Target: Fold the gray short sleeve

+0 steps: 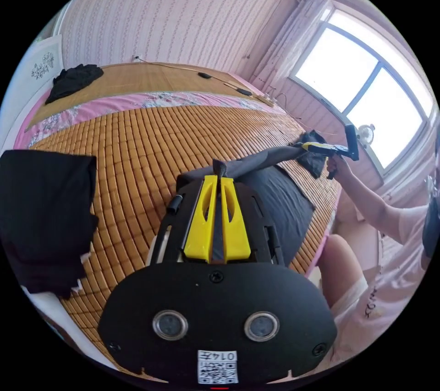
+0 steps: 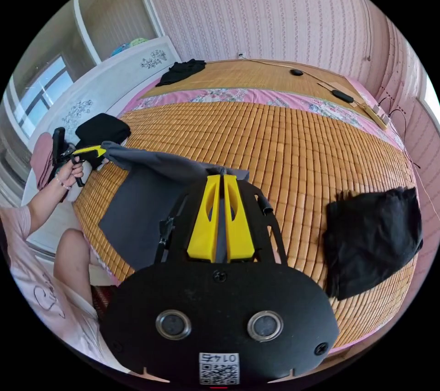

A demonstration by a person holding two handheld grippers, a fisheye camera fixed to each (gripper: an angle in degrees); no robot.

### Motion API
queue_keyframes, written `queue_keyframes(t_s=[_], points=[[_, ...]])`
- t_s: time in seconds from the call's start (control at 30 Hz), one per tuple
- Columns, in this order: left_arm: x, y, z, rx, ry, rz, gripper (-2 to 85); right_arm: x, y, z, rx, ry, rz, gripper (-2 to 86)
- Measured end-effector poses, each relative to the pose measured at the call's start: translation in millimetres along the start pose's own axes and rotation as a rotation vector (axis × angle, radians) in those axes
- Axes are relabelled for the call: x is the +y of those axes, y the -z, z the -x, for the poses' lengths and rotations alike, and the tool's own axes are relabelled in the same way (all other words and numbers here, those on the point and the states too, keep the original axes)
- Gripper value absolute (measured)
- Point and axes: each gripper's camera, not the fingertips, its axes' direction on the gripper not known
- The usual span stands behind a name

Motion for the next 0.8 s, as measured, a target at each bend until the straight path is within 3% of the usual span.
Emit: queue_keyframes(t_s=[0.07,0.2,0.33,0.6,0.8], points=[[48,1,-10,0.088,0.023,0.075,-1.0,48,5,4,-0.004,-0.022,0.054,0.5],[107,-25,-22,0.087,0.063,0.229,-0.9,102,-25,1,-0.047,-0.1,0.23,0.6],[144,-45,-30,0.069,0.121,0.25,-0.2,130,-29,7,-0.008,-0.124,0.198,0.7],[134,-18,-61,-0.118,0.039,0.267,4.5,128,0,18,0.145,-0.065,0.178,1.7],[101,-78,-109,-0.1,-0.039,0.272,5.7,90,-46,77,-0.049,0.071,0.196,6.8]])
